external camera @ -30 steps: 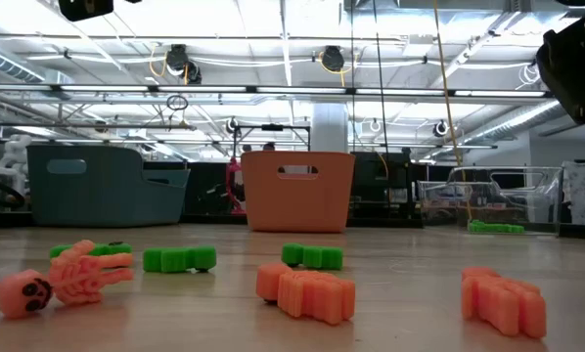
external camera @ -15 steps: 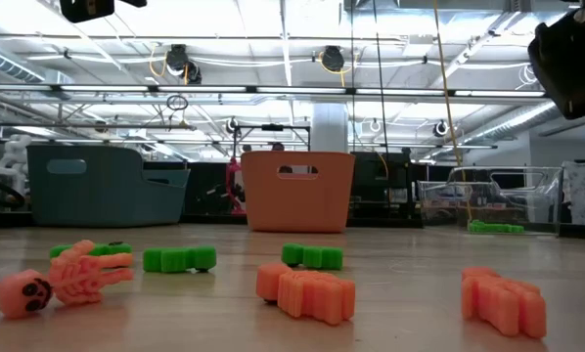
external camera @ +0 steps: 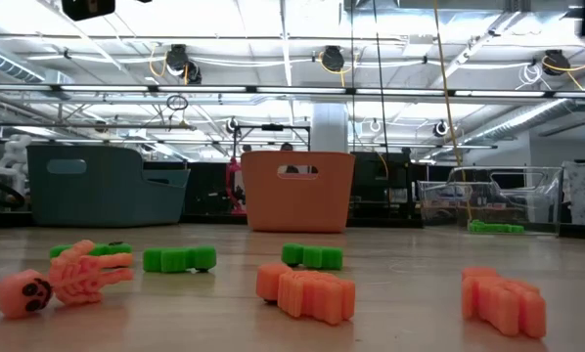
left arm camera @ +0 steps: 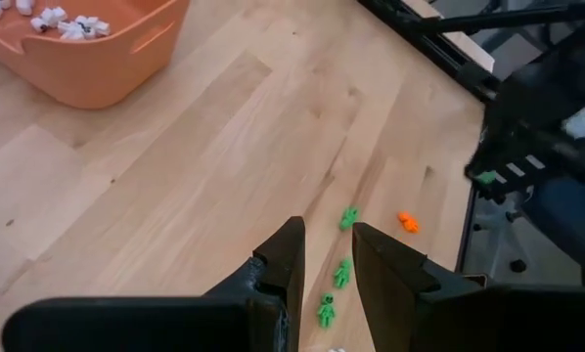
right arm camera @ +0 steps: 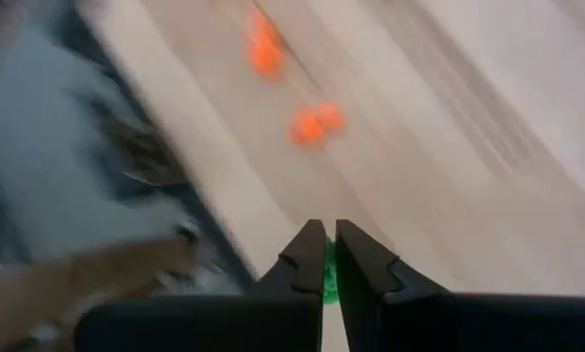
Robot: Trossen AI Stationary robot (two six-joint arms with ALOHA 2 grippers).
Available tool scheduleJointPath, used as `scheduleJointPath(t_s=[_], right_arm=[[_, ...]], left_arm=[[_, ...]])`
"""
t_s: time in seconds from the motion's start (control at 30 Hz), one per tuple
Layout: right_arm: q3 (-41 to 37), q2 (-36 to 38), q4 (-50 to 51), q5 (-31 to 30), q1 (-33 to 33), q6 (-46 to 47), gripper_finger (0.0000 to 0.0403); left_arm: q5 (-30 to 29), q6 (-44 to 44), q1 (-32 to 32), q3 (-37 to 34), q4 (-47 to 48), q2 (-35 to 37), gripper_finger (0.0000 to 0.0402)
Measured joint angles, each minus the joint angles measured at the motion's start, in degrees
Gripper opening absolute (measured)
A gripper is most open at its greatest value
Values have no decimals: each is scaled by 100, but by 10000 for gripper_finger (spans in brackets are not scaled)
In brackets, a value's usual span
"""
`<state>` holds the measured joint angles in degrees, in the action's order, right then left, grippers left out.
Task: Sort Halloween decoration
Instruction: Put the green skeleton toy into the transparent bin
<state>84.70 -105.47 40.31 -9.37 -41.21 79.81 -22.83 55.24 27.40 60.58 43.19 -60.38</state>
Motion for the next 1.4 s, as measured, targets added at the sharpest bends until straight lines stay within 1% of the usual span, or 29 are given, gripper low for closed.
scheduleJointPath(t_s=[0.13, 0.23, 0.37, 0.43, 0.53, 0.63, 0.7, 0.83, 0.93, 1.13, 1.4], right_arm=[[3, 524, -253, -708, 13, -54, 0], [3, 902, -622, -1468, 13, -266, 0], [5, 1278, -1617, -2416, 17, -1464, 0], [5, 1416, -2201, -2682, 21, -2143, 0], [5, 1587, -3036, -2725, 68, -3052, 0], [5, 1681, -3527, -2833, 111, -3657, 0], [5, 1726, -3621, -2920, 114, -3966, 0], [5, 1792, -3544, -3373, 114, -4425, 0], [5, 1777, -3557, -3428, 114, -4858, 0], [5, 1785, -3582, -3418, 111, -5329, 0], [5, 1816, -3591, -3414, 114, -5358, 0]], left_arm=[[-35, 2, 0, 0, -141, 0, 88], [-127, -2, 0, 0, -225, -20, 88], [-161, -1, 0, -2, -233, -61, 88], [-164, -2, 0, -3, -220, -85, 88], [-165, -6, 0, -4, -241, -109, 88], [-164, -6, 0, -4, -247, -114, 88], [-164, -6, 0, -4, -297, -114, 88], [-162, -8, 2, -4, -398, -114, 88], [-162, -8, 1, -4, -392, -114, 88], [-162, -12, 0, -4, -520, -114, 88], [-160, -16, 1, -4, -687, -114, 88]])
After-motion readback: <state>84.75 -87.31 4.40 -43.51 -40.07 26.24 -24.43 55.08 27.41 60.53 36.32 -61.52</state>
